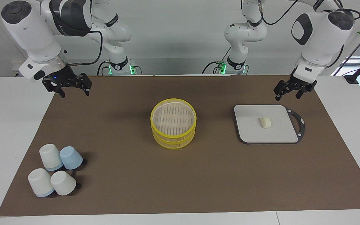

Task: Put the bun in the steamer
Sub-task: 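Move the left gripper down over the white bun on the board, then close the left gripper on the bun while the right gripper reaches the lid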

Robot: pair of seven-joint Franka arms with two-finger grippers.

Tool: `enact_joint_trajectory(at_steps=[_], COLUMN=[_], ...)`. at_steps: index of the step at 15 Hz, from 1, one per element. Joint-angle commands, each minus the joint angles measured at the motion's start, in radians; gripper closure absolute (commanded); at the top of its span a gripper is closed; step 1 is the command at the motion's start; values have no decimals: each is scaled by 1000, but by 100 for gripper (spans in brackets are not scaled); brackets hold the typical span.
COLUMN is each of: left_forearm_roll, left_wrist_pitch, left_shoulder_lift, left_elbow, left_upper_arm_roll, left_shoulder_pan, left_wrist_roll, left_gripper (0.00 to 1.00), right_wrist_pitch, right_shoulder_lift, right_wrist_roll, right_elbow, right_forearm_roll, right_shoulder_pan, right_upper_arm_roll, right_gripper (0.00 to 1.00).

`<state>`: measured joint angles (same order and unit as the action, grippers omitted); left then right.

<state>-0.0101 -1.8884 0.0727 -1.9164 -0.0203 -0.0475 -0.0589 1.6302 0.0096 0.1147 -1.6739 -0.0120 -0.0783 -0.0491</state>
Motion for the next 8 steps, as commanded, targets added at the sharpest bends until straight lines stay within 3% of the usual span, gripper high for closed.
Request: enact_joint_trajectory(at_steps=[1,5,8], left_forearm_roll=[13,12,5], left_wrist_pitch=[-102,-294,-362], left_shoulder_lift=[18,-4,-98], left_elbow=[-124,-274,-283], left_upper_arm_roll=[-6,-6,-7], left_shoulder_pan=[-9,-9,-8], left_wrist_roll=[-1,8,33], left_gripper=[0,0,3], right_wrist_pitch=[16,86,111], right_shoulder_lift=[-23,18,117], right_wrist_roll=[8,-209,-292], right_elbow=[-26,-20,52], right_forearm_roll=[1,12,9], right_shoulder_pan=[40,179,319], right_upper_arm_roll=[-6,-6,-6], right_gripper=[0,0,1])
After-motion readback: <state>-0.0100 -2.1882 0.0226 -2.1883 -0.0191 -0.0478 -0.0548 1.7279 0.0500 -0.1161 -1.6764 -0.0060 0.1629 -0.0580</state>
